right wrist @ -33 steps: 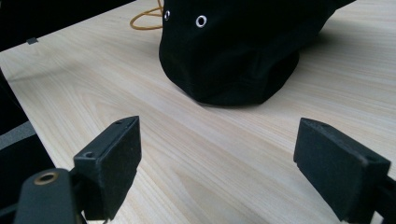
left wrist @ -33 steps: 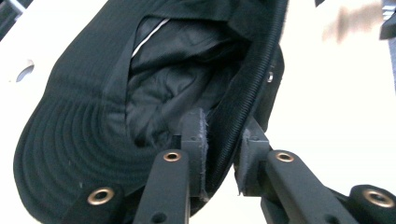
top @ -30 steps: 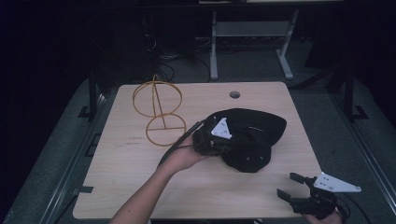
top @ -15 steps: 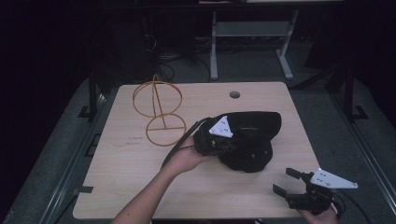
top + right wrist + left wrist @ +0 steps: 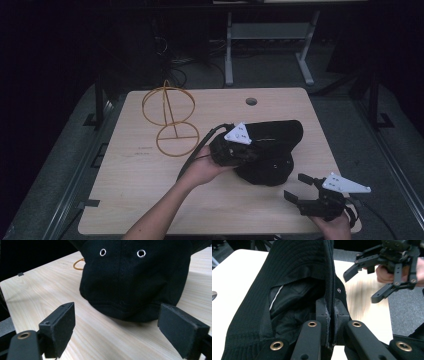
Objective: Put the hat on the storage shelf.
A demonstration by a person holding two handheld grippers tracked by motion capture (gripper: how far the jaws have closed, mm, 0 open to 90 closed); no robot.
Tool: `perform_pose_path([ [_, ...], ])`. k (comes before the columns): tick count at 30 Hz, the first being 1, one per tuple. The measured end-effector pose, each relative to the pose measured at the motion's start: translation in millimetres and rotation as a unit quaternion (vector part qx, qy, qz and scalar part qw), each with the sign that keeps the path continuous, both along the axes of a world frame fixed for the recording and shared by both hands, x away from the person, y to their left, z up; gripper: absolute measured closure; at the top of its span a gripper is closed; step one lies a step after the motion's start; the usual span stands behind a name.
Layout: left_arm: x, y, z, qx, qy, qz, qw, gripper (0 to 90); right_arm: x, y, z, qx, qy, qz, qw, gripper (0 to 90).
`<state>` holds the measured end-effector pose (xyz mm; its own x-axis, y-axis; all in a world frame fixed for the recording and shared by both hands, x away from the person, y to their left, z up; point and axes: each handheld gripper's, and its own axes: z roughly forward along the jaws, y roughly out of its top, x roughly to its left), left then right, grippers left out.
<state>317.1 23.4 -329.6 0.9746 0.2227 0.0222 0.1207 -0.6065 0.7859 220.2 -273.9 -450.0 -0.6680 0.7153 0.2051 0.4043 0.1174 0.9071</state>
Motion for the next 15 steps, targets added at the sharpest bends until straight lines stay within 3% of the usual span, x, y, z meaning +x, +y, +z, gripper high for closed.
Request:
perform_pose_path([
  [9, -2.1, -0.7, 5.3, -0.014, 0.003, -0.004, 0.9999, 85.5, 10.1, 10.5, -3.1, 0.009, 0.001, 0.008, 0.9999, 14.1],
  [15, -5.2, -3.0, 9.7, -0.027, 0.007, -0.012, 0.9996, 85.5, 15.9, 13.2, -5.7, 0.023, 0.004, -0.003, 0.9997, 15.8],
])
